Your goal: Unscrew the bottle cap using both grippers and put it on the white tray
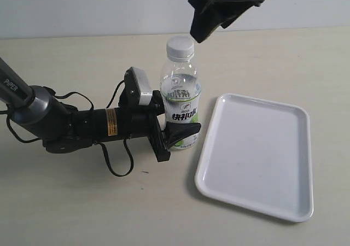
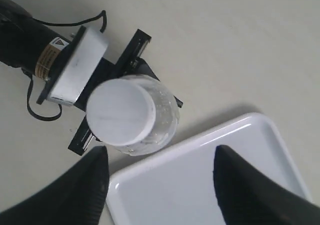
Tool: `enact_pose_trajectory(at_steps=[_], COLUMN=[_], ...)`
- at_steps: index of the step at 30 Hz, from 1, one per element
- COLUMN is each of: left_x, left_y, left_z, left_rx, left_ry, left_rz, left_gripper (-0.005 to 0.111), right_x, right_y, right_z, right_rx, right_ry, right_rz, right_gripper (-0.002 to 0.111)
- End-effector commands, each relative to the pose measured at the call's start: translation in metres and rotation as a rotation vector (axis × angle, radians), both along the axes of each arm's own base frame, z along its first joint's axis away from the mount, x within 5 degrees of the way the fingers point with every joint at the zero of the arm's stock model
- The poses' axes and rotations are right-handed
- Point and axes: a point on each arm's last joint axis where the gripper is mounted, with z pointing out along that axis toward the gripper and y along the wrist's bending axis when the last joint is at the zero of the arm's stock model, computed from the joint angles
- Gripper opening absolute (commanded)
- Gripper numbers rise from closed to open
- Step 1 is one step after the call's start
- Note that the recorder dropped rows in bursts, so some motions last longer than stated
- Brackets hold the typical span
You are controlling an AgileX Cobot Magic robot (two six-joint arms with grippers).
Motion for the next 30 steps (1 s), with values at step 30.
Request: enact_pose_trajectory(at_steps=[30], left_x=[-0.002], left_y=[-0.002], left_z=[-0.003], left_rx=[0.036], left_ry=[-0.005], left_rz=[-0.014], left_gripper=[0.000], right_x=[0.015], right_y=[0.035], right_z=[-0.018], right_rx=[0.060], right_ry=[0.064], right_rz=[0.032], right_gripper=[0.061])
